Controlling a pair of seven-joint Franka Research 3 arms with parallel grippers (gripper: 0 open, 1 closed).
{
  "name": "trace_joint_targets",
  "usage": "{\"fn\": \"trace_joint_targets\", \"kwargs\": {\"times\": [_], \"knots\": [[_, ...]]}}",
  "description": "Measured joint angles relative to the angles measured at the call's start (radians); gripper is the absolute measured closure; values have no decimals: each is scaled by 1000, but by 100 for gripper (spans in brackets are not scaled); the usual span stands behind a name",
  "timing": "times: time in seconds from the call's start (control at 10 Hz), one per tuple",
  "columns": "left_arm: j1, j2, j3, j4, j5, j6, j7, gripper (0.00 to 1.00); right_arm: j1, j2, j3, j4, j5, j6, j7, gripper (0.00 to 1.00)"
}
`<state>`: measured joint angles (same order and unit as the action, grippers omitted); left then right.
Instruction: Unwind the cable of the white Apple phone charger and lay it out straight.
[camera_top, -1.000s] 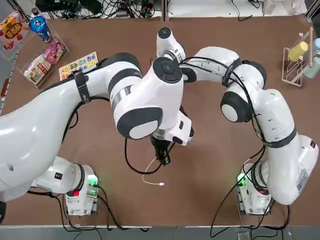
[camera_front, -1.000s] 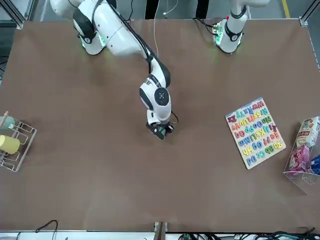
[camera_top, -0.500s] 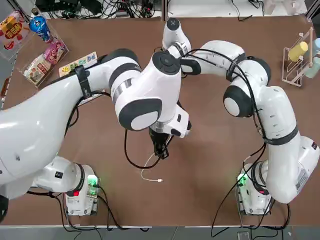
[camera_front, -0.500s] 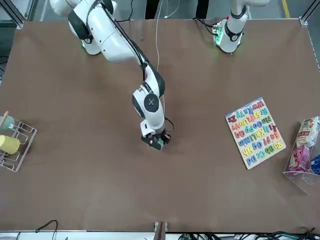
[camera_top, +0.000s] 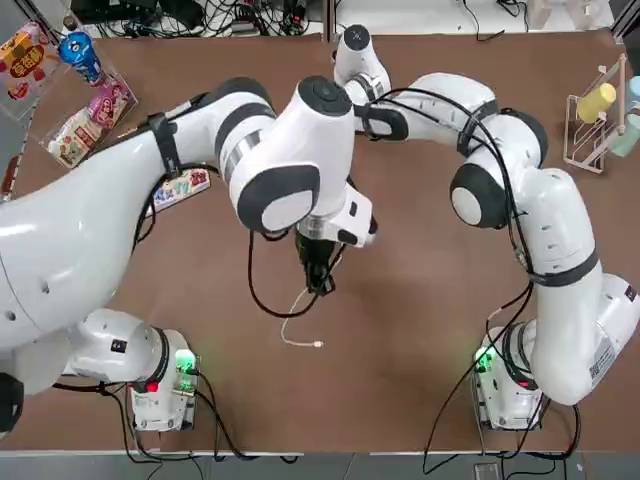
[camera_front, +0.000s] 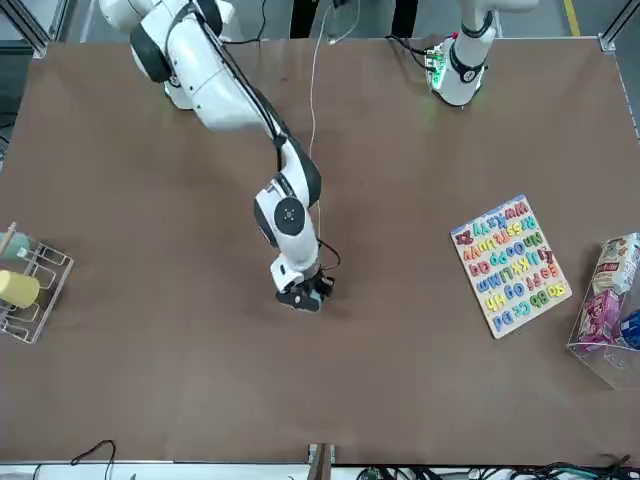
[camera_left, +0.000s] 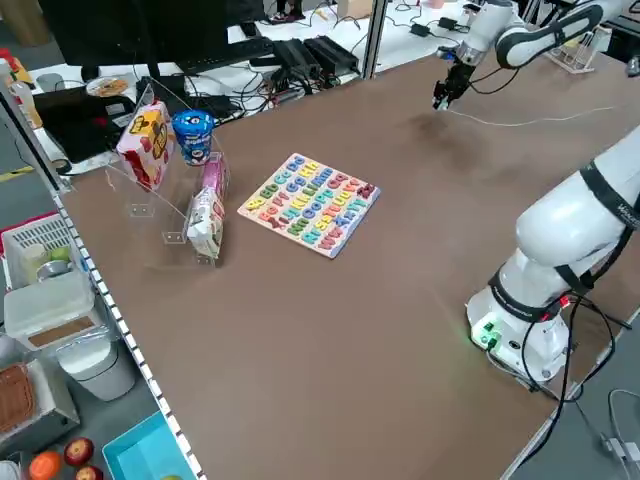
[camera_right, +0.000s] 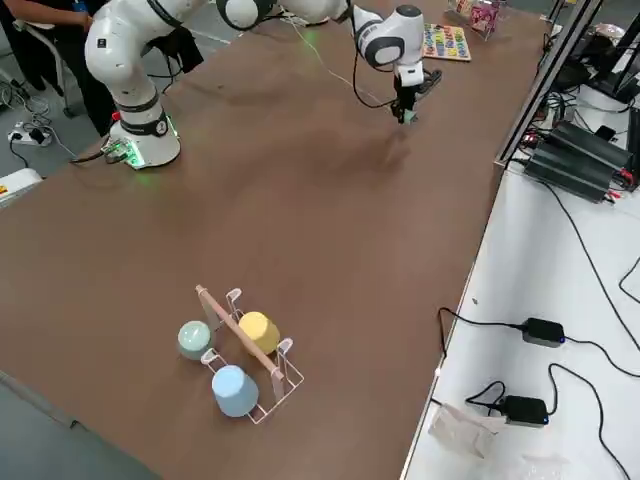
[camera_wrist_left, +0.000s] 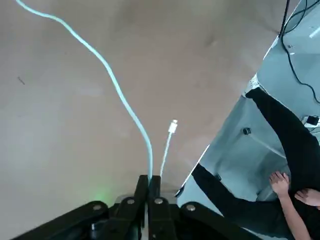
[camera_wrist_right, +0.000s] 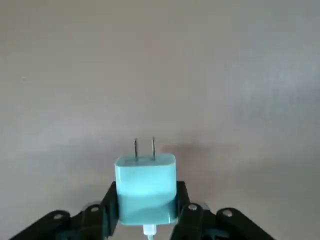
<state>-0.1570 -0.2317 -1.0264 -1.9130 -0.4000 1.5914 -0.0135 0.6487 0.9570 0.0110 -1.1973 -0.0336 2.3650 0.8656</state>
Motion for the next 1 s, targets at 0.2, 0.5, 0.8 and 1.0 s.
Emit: {"fn": "trace_joint_targets", "kwargs": {"times": [0.2, 0.5, 0.8, 1.0], "knots": [[12, 17, 1, -1, 16, 0, 1, 96, -8, 0, -16, 0, -4, 0, -38, 52], [12, 61, 0, -2, 30, -1, 1, 96, -29, 13, -25, -2, -5, 68, -73, 52], [20, 89, 1, -2, 65, 0, 1, 96, -33, 38, -39, -1, -7, 145, -81, 52], [31, 126, 1, -2, 89, 1, 4, 96, -32, 50, -41, -1, -8, 148, -92, 52]]}}
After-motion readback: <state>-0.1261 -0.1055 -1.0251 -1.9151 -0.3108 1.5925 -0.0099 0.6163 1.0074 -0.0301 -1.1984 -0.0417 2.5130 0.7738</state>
